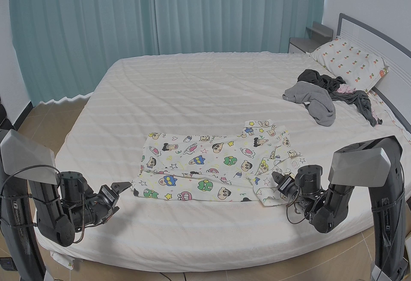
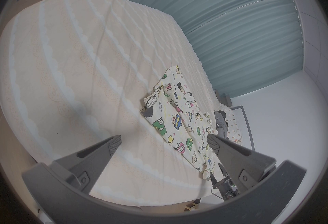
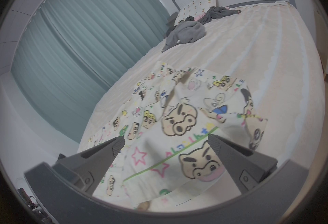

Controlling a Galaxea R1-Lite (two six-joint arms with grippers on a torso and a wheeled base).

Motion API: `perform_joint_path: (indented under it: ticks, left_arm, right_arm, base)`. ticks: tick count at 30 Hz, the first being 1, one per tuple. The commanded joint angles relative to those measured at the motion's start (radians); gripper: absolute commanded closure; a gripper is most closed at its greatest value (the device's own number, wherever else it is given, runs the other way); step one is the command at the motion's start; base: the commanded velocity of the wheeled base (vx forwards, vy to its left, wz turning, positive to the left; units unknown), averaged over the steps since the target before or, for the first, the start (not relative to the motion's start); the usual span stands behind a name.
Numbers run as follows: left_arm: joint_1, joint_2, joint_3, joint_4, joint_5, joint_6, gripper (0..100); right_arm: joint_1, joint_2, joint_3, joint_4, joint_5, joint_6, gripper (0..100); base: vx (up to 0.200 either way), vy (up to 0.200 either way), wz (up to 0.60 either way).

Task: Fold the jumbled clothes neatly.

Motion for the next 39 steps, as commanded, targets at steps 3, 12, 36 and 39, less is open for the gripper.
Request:
perform_joint_path:
  ticks: [3,12,36,39]
  left_arm:
    - [0.001,0.001,0.0,0.0,0.0,-0.001,0]
    - [-0.001,0.001,0.0,0.0,0.0,-0.001,0]
    - [-0.001,0.001,-0.002,0.0,-0.003,-0.001,0]
    - [-0.001,0.0,-0.002,0.0,-0.003,-0.001,0]
  right_arm:
    - [-0.027,0.003,0.012,-0.005,-0.009,-0.001,0]
    - [0.037,-0.143,0.029,-0.06,-0.032,0.003,0]
    - [0.126,0.004,-0.033,-0.034,0.195,0.12,0]
    - [0.114,-0.049,-0.005,-0.075,0.171,0.149,0]
  base:
    - [0.0,0.0,0.0]
    - [0.0,0.0,0.0]
    - [0.0,0.0,0.0]
    - [0.0,0.0,0.0]
